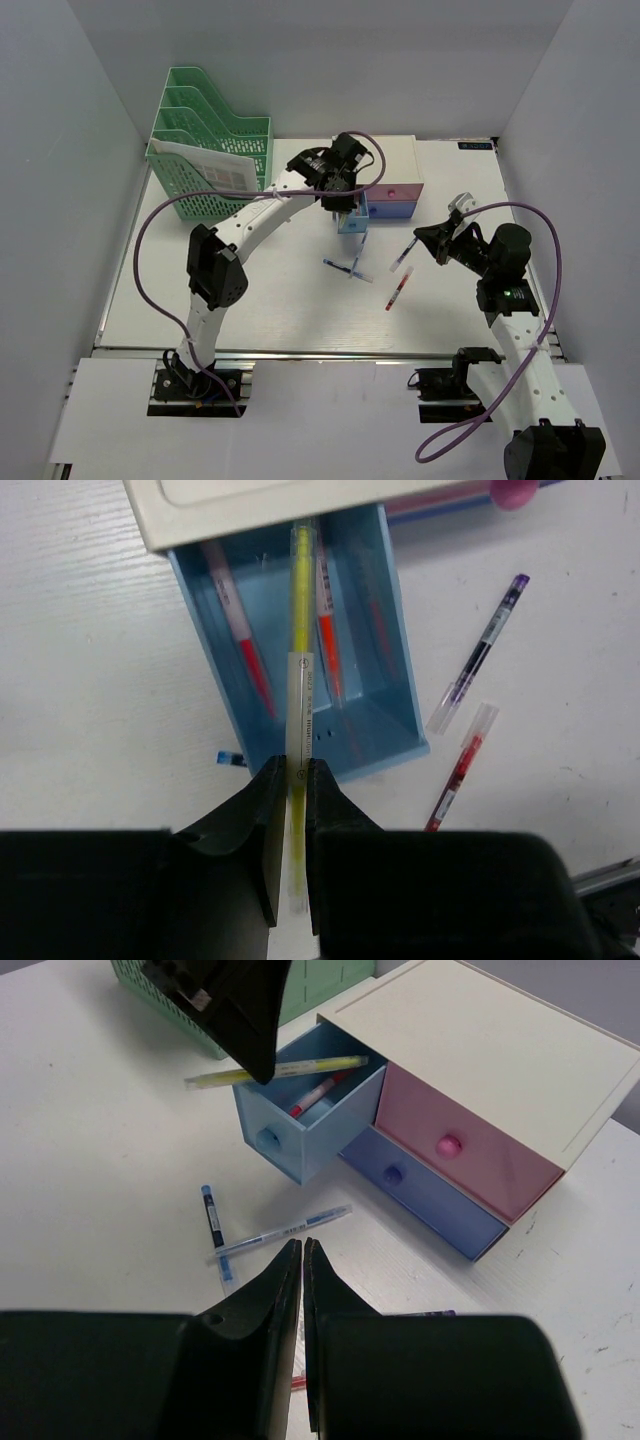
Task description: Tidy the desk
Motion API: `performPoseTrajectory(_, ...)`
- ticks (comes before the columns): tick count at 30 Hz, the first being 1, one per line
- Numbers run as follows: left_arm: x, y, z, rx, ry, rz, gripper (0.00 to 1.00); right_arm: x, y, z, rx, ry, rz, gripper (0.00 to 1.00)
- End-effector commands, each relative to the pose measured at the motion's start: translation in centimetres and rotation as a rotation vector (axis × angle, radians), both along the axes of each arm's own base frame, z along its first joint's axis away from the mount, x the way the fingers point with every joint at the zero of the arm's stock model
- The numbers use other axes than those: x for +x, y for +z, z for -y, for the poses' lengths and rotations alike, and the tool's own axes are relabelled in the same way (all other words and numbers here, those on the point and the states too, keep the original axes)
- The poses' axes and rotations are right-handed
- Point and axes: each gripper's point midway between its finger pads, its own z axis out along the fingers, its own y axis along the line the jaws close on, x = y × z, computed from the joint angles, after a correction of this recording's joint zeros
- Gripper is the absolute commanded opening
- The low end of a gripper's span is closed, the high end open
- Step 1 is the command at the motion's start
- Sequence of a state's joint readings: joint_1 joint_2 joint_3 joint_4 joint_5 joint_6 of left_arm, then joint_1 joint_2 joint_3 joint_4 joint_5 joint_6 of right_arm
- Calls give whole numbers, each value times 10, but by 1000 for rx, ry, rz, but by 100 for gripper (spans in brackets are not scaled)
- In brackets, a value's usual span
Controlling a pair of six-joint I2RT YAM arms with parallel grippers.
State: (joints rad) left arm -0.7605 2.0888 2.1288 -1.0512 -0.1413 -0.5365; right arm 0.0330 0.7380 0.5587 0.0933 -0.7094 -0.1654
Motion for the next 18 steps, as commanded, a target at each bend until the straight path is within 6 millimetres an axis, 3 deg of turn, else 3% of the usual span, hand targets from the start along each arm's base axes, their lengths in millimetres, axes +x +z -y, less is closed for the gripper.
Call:
performPoseTrajectory(1,21,8,5,-37,33,53,0,0,5,1,-7,-2,46,10)
performPoseTrajectory(5,35,10,5,-60,60,66,1,1,5,3,-11,-7,49,9)
performPoseTrajectory(9,43,25,9,-101,84,113,52,1,3,2,-12,-3,46,10)
performPoseTrajectory(10,46,35,12,-127,87,138,57,0,3,1,-12,0,47,10)
performPoseTrajectory(15,45,91,11,-230,99,238,62,0,0,0,-17,13,42,11)
performPoseTrajectory(16,38,112,12,-267,89,272,62,0,-2,0,-19,14,38,12)
performPoseTrajectory(18,32,126,9,-290,76,294,62,-1,-3,-1,-26,32,42,16)
